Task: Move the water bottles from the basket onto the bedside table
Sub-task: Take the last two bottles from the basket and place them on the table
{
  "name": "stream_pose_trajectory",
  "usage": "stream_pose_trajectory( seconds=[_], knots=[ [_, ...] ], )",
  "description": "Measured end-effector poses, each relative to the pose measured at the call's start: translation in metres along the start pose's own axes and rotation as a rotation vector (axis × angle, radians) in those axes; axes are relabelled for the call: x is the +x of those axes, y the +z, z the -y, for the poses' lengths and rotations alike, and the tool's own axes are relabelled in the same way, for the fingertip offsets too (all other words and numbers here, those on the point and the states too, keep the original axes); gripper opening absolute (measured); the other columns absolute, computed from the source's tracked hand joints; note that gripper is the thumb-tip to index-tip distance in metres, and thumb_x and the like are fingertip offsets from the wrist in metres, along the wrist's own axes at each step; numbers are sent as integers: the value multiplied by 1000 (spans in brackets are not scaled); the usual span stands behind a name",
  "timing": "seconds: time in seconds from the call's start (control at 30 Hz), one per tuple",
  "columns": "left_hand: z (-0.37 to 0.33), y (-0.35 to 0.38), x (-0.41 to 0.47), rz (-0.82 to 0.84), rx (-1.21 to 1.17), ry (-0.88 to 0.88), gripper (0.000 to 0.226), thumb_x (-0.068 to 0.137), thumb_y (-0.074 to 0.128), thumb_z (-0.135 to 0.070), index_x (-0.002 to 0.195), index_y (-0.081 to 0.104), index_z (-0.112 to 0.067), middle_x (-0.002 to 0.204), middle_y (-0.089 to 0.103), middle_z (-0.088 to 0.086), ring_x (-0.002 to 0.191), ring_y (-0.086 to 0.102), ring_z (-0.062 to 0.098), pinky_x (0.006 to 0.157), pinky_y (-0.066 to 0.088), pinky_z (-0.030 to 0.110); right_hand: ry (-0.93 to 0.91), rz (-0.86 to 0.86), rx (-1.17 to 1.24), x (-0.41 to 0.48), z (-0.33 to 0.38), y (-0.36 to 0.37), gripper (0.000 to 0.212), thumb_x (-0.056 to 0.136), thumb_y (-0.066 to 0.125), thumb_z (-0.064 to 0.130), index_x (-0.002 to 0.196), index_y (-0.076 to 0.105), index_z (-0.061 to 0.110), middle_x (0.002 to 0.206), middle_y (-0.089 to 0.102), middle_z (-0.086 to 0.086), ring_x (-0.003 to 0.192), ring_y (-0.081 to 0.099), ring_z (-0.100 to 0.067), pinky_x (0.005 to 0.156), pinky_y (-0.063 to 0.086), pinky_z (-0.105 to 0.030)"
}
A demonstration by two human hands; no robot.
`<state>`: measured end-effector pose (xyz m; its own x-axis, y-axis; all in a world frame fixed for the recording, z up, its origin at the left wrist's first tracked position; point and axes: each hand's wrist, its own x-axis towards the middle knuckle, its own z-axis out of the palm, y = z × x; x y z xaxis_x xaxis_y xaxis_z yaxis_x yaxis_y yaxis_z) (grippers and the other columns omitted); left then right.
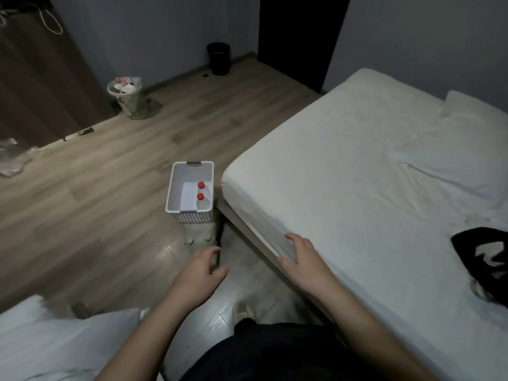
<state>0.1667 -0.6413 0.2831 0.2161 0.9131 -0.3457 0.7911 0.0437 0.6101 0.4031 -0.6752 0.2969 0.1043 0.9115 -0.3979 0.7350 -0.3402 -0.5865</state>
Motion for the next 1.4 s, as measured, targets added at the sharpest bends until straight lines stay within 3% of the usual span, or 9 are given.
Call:
stream_pose_trajectory(
  seconds=[0.17,0.27,0.37,0.5,0.6,0.9,1.07,1.2,1.4],
  knots=[
    [21,-39,68,-62,-20,-32,51,84,66,-28,131,51,-12,130,54,8,111,52,16,93,37,21,-81,84,-108,86,55,-13,61,91,55,34,145,31,20,145,38,-8,133,40,-23,110,33,-32],
    [40,-57,97,-73,29,-47,51,83,66,-26,129,53,-11,129,55,10,120,51,23,101,38,30,-124,109,-172,130,87,-20,62,90,54,36,145,30,21,146,36,-7,132,40,-26,110,35,-41],
    [52,-76,124,-74,73,-23,49,82,67,-26,127,55,-11,127,57,9,119,52,23,100,37,29,-145,118,-194,159,111,-21,61,91,52,36,145,29,23,147,36,-6,132,40,-26,110,35,-42],
    [74,-110,183,-33,132,37,51,75,59,-37,121,58,-15,120,61,7,112,56,25,95,46,34,-103,121,-186,200,138,-6,61,91,52,38,146,29,26,149,35,-2,132,40,-23,111,35,-39],
    [91,-138,235,39,231,101,48,82,63,-30,126,55,-15,125,57,6,117,54,25,98,44,34,-44,86,-152,231,162,10,59,91,54,36,145,31,25,148,38,-1,130,42,-20,108,36,-34],
    [130,-217,412,410,525,365,47,89,57,-32,132,47,-16,131,51,5,117,52,22,92,48,34,302,-3,75,329,238,63,56,93,50,43,142,33,20,146,38,-6,131,42,-25,108,39,-42],
    [143,-193,497,547,667,455,48,90,54,-34,134,42,-19,134,49,4,118,51,19,93,47,31,495,-30,178,386,232,119,53,93,51,40,140,34,22,142,42,-5,127,46,-25,102,43,-39],
    [174,-141,543,631,745,441,48,90,53,-36,134,40,-19,131,49,3,115,52,19,95,47,33,592,29,254,431,206,183,46,92,45,48,132,36,28,129,51,-2,113,53,-22,87,45,-32],
    [222,-67,595,705,854,510,67,89,53,-37,146,20,-24,138,40,5,120,47,25,95,45,40,692,-5,318,496,156,263,37,92,49,46,125,43,29,116,57,1,91,54,-13,81,46,-28]
  ],
)
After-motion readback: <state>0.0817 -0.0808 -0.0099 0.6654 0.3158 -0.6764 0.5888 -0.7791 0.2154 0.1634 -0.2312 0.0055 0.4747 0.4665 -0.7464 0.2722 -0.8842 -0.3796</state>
